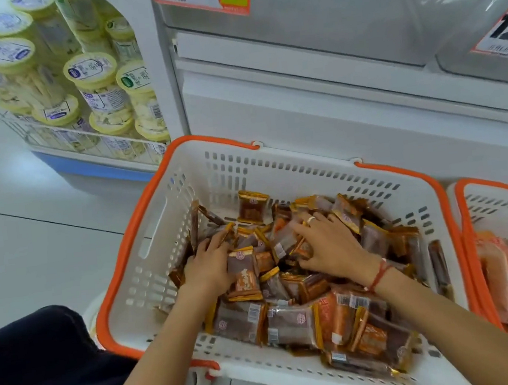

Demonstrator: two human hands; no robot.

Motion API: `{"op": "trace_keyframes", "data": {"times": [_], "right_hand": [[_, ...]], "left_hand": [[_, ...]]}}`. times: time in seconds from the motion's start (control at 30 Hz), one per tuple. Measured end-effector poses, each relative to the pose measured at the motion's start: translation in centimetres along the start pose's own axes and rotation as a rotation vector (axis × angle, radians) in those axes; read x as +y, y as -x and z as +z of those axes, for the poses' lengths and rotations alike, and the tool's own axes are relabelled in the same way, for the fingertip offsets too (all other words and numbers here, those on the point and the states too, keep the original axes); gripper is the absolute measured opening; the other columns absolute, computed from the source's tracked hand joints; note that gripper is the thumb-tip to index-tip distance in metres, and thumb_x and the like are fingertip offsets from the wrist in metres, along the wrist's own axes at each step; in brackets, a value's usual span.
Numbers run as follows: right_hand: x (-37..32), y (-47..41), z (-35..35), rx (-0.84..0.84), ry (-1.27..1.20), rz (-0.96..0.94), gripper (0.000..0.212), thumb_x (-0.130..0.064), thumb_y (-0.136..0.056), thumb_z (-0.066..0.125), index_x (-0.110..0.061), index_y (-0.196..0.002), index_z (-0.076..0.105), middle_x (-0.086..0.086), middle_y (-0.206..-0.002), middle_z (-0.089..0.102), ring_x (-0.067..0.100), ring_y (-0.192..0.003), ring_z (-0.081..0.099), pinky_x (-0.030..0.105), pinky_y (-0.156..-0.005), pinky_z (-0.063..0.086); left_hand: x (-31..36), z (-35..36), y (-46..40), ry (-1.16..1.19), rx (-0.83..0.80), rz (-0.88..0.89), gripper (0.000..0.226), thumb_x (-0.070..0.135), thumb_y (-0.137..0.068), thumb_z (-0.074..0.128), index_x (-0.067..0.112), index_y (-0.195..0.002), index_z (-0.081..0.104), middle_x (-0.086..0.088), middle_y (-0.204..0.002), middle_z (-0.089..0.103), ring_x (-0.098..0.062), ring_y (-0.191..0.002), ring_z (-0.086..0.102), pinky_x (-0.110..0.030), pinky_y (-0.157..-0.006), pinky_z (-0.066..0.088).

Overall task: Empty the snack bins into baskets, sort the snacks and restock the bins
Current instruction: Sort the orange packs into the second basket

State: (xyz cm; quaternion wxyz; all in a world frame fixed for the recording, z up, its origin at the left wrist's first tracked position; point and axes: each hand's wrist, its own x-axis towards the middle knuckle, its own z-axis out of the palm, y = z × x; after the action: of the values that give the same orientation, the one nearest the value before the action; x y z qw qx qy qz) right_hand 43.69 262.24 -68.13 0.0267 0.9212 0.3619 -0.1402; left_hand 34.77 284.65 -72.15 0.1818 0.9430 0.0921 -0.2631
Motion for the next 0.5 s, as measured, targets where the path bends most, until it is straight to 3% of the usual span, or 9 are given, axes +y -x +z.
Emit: {"op": "trace_keyframes", "data": {"times": [0.13,0.2,0.27,0.37,0.43,0.5], "right_hand": [[3.2,3.2,-1.5,0.069,-0.048,0.115,0.040,-0.047,-0.077,0.069,-0.025,-0.107,0.054,-0.001,-0.107,0.055,0.021,-0.107,0.051,0.034,-0.080,0.039],[3.6,3.6,-2.0,0.070,-0.010,0.124,0.043,-0.051,-0.077,0.069,-0.024,-0.108,0.055,-0.001,-0.108,0.055,0.021,-0.108,0.050,0.035,-0.084,0.041],[3.3,3.8,-2.2,0.054,0.018,0.127,0.050,-0.054,-0.078,0.068,-0.023,-0.114,0.053,0.000,-0.115,0.055,0.022,-0.113,0.049,0.036,-0.090,0.040],[2.6,3.6,-2.2,-0.007,0.052,0.110,0.062,-0.062,-0.078,0.064,-0.023,-0.124,0.049,0.002,-0.126,0.052,0.022,-0.121,0.046,0.038,-0.098,0.037],[1.8,3.1,-2.2,-0.063,0.068,0.093,0.075,-0.075,-0.079,0.050,-0.022,-0.132,0.047,0.002,-0.135,0.051,0.022,-0.126,0.044,0.040,-0.104,0.035],[0.9,2.1,-2.3,-0.033,0.124,0.085,0.083,-0.081,-0.081,0.028,-0.019,-0.128,0.055,0.004,-0.135,0.053,0.024,-0.127,0.044,0.042,-0.105,0.035]], "left_hand": [[-0.1,0.0,-0.1,0.164,-0.043,0.020,0.061,0.041,-0.082,0.072,0.020,-0.133,0.045,0.007,-0.160,0.011,-0.029,-0.145,0.016,-0.047,-0.109,0.035],[0.0,0.0,0.0,0.218,-0.010,0.020,0.056,0.035,-0.078,0.077,0.023,-0.123,0.047,0.002,-0.152,0.029,-0.030,-0.137,0.031,-0.047,-0.105,0.039],[0.4,-0.2,0.3,0.252,0.009,0.011,0.049,0.030,-0.077,0.077,0.024,-0.114,0.046,-0.001,-0.128,0.054,-0.027,-0.118,0.052,-0.044,-0.093,0.048],[0.8,-1.6,1.3,0.189,-0.012,-0.031,0.043,0.027,-0.082,0.072,0.023,-0.111,0.041,0.000,-0.105,0.063,-0.024,-0.098,0.062,-0.040,-0.082,0.052],[0.9,-3.3,1.9,0.298,0.228,-0.014,0.040,0.026,-0.081,0.074,0.022,-0.114,0.051,0.001,-0.108,0.064,-0.020,-0.099,0.061,-0.039,-0.084,0.051],[1.3,-5.7,2.8,0.479,0.674,-0.012,0.034,0.021,-0.083,0.072,0.022,-0.115,0.059,0.000,-0.114,0.064,-0.021,-0.107,0.058,-0.041,-0.089,0.049]]}}
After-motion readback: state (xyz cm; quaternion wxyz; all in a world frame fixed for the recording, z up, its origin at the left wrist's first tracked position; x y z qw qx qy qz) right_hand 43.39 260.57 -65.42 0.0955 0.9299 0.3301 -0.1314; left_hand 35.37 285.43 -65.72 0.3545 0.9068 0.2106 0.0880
